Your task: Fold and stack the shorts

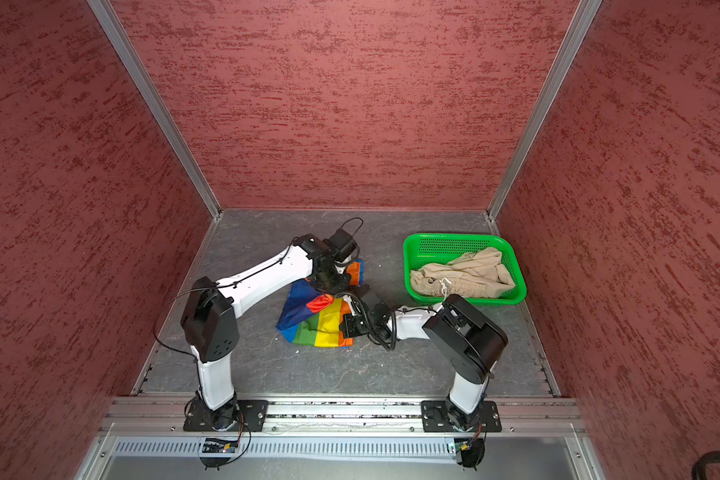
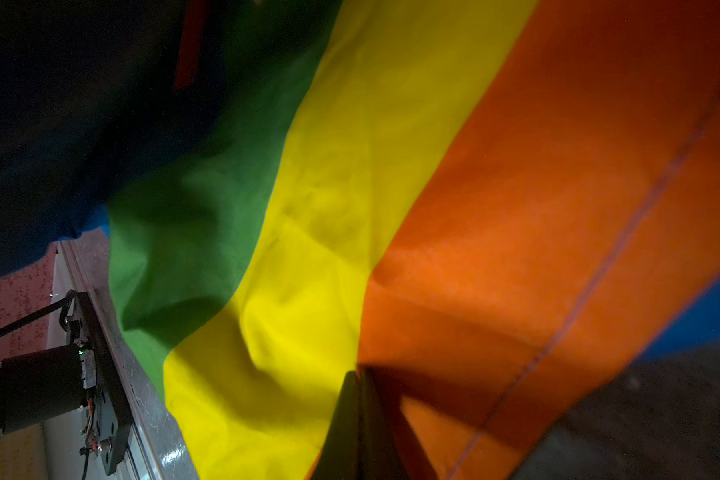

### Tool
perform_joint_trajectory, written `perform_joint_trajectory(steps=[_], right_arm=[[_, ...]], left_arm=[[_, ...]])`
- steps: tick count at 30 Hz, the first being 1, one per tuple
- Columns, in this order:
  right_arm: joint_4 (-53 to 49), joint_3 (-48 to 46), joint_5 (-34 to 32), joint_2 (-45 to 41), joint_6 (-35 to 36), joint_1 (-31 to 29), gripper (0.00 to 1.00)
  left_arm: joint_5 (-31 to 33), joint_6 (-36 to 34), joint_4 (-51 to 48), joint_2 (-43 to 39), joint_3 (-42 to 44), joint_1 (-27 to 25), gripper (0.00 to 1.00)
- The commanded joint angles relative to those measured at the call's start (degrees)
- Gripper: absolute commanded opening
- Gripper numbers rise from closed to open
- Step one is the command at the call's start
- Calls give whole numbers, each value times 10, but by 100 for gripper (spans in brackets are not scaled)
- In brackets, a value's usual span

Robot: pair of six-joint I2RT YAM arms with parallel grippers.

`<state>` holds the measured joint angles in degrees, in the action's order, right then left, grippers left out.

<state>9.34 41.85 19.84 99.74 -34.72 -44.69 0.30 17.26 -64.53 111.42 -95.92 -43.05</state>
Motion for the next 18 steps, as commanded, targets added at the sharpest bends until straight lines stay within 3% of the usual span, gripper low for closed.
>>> perform_joint_trajectory(steps=[1,3,7,11,18], right_arm=[[-25,-29,-38,1,-5,8,0],[-17,-43,-27,-19,-12,13,0],[-21,-71,-10,-84,-29,26,0],[-66,-96,-14,-187,-40,35,8],[-197,-87,-87,-309,-38,45,17]], left_arm=[[-38,28,31,14,6,-12,68],[-60,38,50,19,14,-12,78],[-78,46,68,10,17,-8,85],[-117,55,86,-17,19,11,87],[-184,66,132,-121,14,58,87]])
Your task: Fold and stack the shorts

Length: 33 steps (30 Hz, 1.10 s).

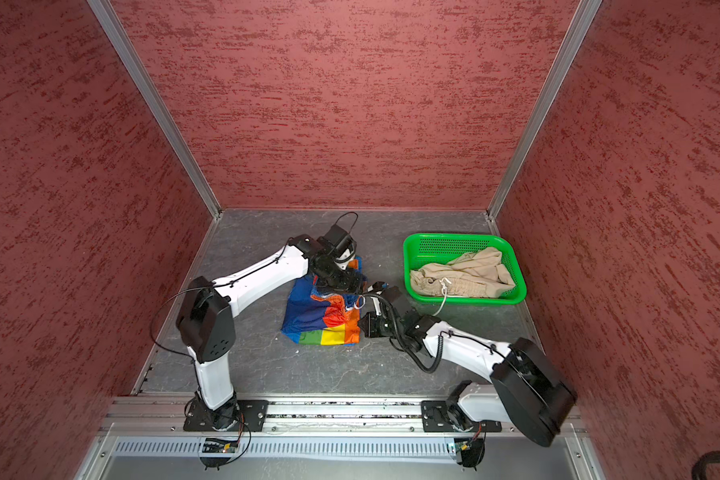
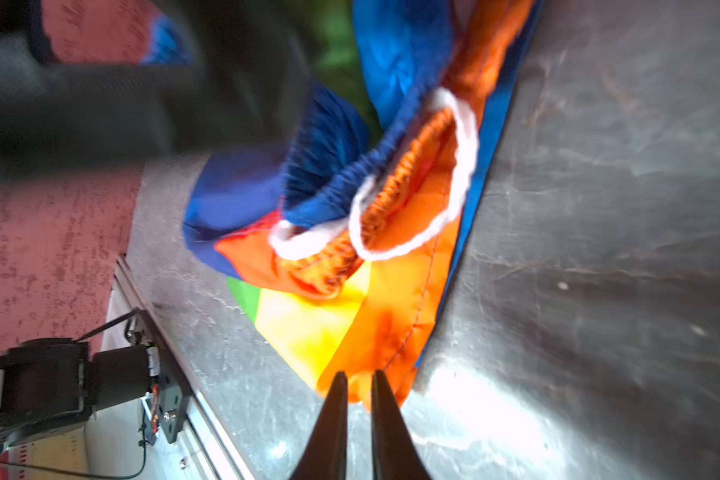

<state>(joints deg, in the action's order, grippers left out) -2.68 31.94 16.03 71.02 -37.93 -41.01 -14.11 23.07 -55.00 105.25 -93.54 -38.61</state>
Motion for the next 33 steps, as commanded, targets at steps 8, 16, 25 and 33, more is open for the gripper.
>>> perform_joint_trajectory(steps=[8,16,25,33], right_arm=[[-148,152,-61,42,70,62,35],[-98,300,60,234,86,151,37],[-63,359,124,364,95,159,19],[-8,379,135,423,97,160,1]], left_arm=[[24,-7,1,-191,91,65,59],[25,12,51,-174,204,117,79],[-21,25,95,-51,141,115,59],[-62,50,109,13,41,105,19]])
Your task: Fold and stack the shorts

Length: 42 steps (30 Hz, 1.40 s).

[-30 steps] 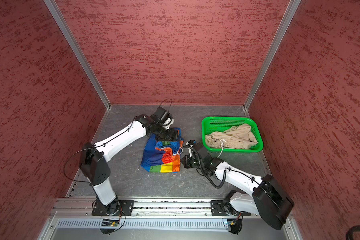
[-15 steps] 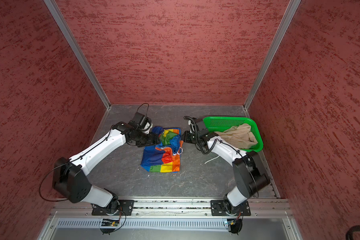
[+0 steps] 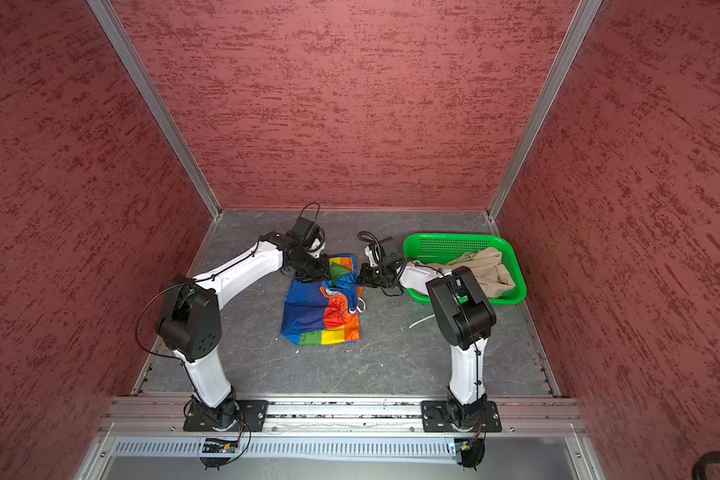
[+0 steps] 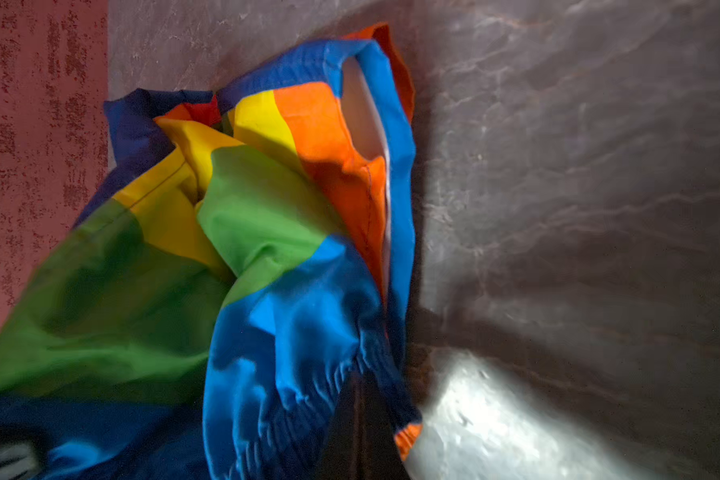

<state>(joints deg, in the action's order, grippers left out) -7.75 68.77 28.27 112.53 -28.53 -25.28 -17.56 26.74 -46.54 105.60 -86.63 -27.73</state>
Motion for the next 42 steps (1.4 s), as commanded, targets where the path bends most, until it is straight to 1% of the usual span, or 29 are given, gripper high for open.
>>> perform_joint_trajectory(steps=[1,4,7,9,10,12,17,20,24,26,29,31,35,37,39,42], right_arm=[[55,8,15,11,-3,3,1],[89,-6,28,13,-22,3,2],[108,-20,26,6,-30,3,4],[114,-29,22,-1,-32,3,7],[114,-34,17,-7,-32,3,10],[115,-47,-2,-28,-30,3,12],[97,-91,-60,-125,-10,-4,14],[86,-118,-103,-185,24,-37,15],[79,-122,-117,-214,73,-103,15],[83,-108,-113,-202,86,-131,16],[76,-60,-112,-150,95,-163,16],[78,-30,-110,-114,86,-170,15],[86,16,-113,-58,63,-170,15],[77,40,-123,-36,59,-169,13],[61,58,-144,-17,54,-168,12],[64,60,-161,-6,35,-160,10]], left_arm=[[-34,18,29,20,-37,-4,24],[-45,27,42,58,-52,-5,44],[-62,42,60,103,-55,-6,57],[-62,48,67,132,-58,-7,60],[-62,50,71,146,-60,-6,60],[-62,55,85,167,-59,-3,61],[-67,69,110,193,-79,13,62],[-69,70,113,190,-103,19,69],[-69,61,90,175,-144,27,77],[-76,60,89,158,-150,34,78],[-81,62,95,113,-131,48,78],[-72,65,103,68,-94,60,79],[-41,72,121,-36,23,96,78],[-31,80,139,-84,88,113,73],[-23,88,153,-121,150,120,63],[-20,106,175,-139,219,115,55]])
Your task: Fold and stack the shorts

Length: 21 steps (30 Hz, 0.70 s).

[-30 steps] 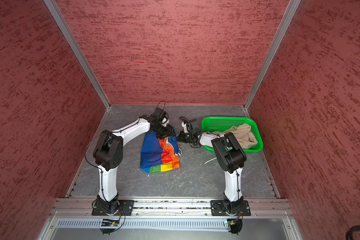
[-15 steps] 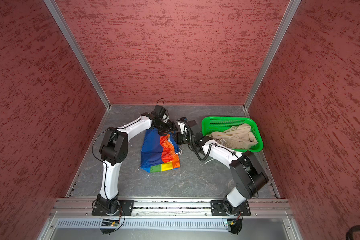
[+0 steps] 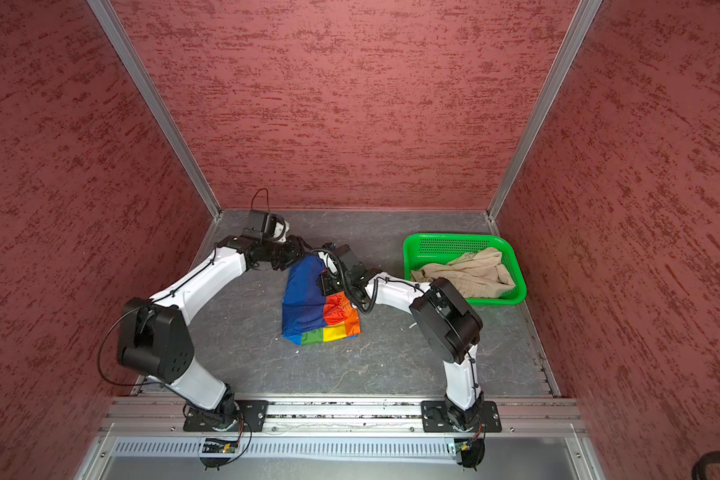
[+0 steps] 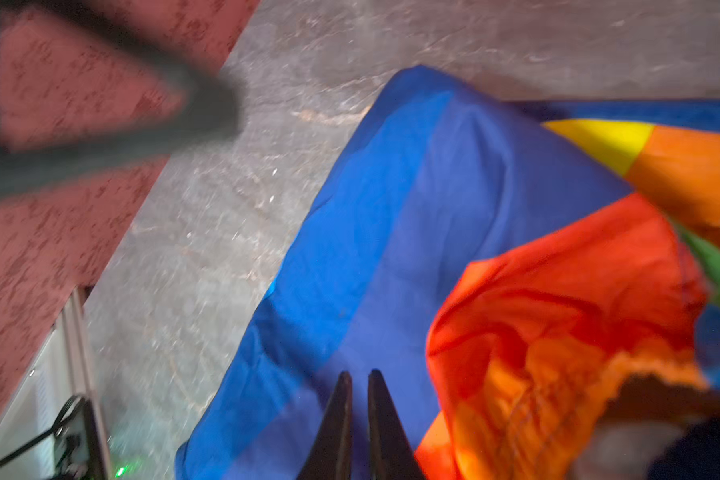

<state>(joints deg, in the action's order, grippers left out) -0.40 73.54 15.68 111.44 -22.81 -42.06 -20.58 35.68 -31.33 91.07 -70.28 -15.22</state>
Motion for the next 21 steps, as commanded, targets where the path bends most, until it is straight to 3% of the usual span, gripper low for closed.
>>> perform_joint_trajectory(steps=[1,8,16,21], right_arm=[[-4,9,-38,5,-29,12,10],[-29,15,-63,25,-54,53,10],[-45,9,-140,58,-2,90,9],[-34,10,-136,94,-35,135,7]], left_arm=[[8,21,33,8,73,-13,54],[-2,49,88,82,115,-25,42],[15,47,94,138,130,-23,40],[14,50,105,149,153,-25,40]])
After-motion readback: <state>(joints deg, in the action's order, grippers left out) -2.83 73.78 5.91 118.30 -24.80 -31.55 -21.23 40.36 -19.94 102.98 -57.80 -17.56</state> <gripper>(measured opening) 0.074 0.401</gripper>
